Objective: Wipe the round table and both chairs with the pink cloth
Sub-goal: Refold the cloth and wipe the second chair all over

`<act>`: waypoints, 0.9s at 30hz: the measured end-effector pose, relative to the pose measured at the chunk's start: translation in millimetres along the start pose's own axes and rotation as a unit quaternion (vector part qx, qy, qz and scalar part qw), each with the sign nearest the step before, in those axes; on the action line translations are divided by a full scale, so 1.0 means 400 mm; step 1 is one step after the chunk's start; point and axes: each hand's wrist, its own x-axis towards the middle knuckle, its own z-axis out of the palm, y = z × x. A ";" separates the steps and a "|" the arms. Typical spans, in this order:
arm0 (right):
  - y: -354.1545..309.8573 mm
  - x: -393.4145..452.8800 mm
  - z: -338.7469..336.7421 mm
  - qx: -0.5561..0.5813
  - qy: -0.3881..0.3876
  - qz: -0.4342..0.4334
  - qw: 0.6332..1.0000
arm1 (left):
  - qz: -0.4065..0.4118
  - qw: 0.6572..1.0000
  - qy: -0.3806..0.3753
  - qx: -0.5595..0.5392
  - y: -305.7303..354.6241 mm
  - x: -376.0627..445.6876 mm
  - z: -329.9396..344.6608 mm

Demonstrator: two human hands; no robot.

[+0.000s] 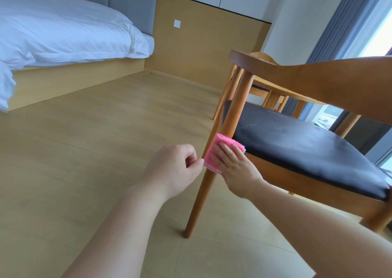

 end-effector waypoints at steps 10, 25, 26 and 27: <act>0.014 -0.039 0.057 0.008 -0.009 -0.019 1.000 | 0.012 1.000 -0.028 0.001 0.024 -0.005 0.047; 0.062 -0.152 0.117 0.008 -0.003 -0.006 1.000 | 0.050 0.996 -0.056 0.042 0.101 -0.014 0.115; 0.068 -0.166 0.124 0.010 -0.005 -0.006 1.000 | 0.052 0.996 -0.062 0.041 0.109 -0.013 0.127; 0.074 -0.183 0.133 0.013 -0.006 -0.006 1.000 | 0.054 0.996 -0.067 0.037 0.118 -0.012 0.140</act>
